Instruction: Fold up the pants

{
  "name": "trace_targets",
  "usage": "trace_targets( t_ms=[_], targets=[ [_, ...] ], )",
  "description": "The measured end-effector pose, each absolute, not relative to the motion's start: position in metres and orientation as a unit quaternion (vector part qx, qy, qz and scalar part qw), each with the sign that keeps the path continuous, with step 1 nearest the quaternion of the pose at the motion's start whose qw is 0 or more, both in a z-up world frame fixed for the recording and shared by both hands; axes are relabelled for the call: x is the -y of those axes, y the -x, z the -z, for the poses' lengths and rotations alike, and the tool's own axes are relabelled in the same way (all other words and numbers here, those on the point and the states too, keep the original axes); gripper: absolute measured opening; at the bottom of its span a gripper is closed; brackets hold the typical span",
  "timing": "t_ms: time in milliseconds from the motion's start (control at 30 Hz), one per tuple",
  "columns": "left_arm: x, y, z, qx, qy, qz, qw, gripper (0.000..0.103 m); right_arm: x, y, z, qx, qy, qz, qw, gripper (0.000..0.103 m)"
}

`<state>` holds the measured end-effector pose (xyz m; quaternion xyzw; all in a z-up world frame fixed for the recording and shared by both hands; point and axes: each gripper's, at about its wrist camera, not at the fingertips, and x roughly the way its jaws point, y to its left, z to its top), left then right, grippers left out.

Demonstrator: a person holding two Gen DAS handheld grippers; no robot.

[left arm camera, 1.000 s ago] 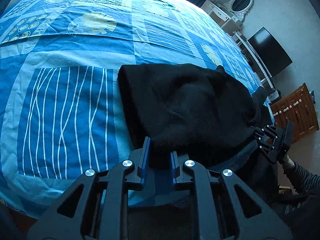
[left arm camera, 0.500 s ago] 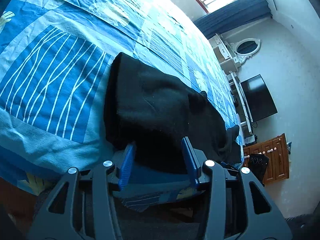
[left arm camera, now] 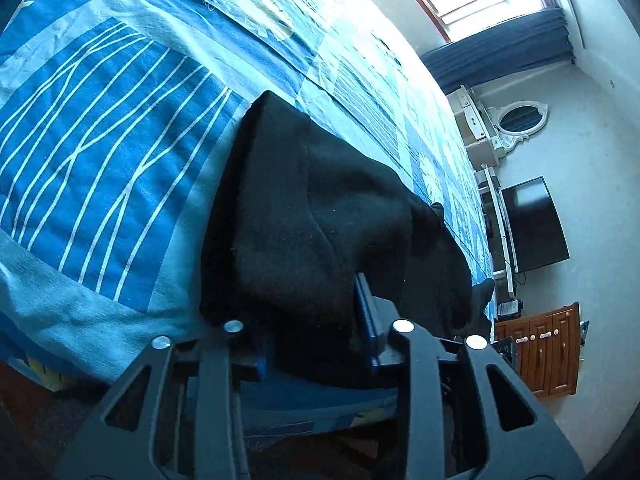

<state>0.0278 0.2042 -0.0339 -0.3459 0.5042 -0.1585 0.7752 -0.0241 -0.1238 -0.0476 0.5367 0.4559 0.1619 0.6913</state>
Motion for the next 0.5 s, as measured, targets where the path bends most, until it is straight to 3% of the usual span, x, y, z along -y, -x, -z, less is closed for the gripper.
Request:
trace_targets(
  t_ms=[67, 200, 367, 500],
  targets=[
    [-0.203, -0.025, 0.034, -0.511, 0.346, 0.145, 0.774, 0.009, 0.122, 0.027, 0.035, -0.458, -0.51, -0.166, 0.709, 0.009],
    [-0.199, -0.008, 0.026, -0.511, 0.313, 0.127, 0.79, 0.009, 0.129, 0.044, 0.015, -0.458, -0.472, -0.168, 0.735, 0.008],
    [-0.205, -0.005, 0.045, -0.533, 0.325, 0.126, 0.771, 0.009, 0.134, 0.051, 0.042, -0.479, -0.45, -0.154, 0.738, 0.006],
    [-0.202, -0.006, 0.036, -0.532, 0.304, 0.132, 0.779, 0.011, 0.131, 0.052, 0.028, -0.475, -0.422, -0.176, 0.752, 0.01]
  ],
)
